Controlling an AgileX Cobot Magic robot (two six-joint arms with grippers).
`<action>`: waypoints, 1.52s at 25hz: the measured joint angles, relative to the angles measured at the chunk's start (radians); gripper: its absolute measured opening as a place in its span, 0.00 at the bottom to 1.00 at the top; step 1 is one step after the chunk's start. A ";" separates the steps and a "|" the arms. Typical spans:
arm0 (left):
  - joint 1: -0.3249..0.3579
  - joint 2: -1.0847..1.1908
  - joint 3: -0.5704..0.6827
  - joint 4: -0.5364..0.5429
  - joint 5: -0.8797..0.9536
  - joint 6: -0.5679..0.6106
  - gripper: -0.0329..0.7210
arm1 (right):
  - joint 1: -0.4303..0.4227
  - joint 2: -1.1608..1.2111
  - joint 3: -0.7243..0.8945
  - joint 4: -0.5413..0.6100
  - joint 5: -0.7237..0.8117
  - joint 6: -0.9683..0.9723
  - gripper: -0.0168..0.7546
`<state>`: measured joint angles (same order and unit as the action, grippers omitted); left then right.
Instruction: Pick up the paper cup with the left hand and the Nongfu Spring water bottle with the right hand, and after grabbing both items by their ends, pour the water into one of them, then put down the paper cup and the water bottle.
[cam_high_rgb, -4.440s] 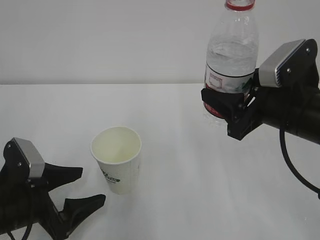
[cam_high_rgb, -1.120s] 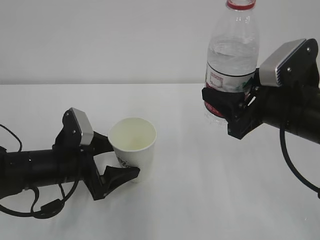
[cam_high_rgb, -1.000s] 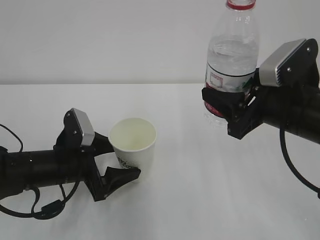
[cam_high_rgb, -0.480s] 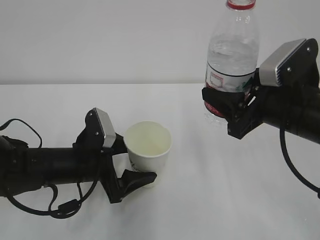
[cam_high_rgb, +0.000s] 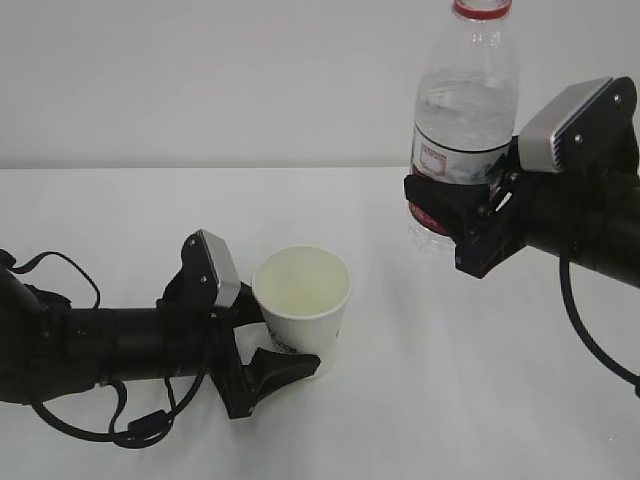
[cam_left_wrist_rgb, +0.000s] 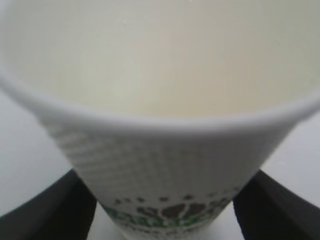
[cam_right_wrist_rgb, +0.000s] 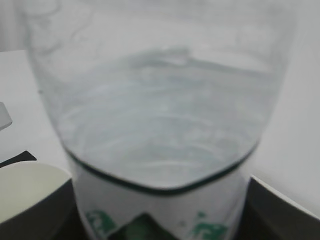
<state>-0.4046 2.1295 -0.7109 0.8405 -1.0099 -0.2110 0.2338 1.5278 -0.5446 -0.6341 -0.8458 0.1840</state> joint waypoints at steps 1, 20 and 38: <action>0.000 0.000 0.000 0.000 -0.001 0.000 0.82 | 0.000 0.000 0.000 0.000 0.000 0.000 0.63; 0.000 -0.047 0.001 0.000 0.018 -0.016 0.80 | 0.000 0.000 0.000 0.000 0.002 -0.001 0.63; 0.055 -0.232 0.194 -0.068 -0.101 -0.069 0.80 | 0.000 0.000 0.000 0.021 0.002 -0.001 0.63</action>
<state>-0.3496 1.8970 -0.5168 0.7730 -1.1112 -0.2795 0.2338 1.5278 -0.5446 -0.6134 -0.8435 0.1827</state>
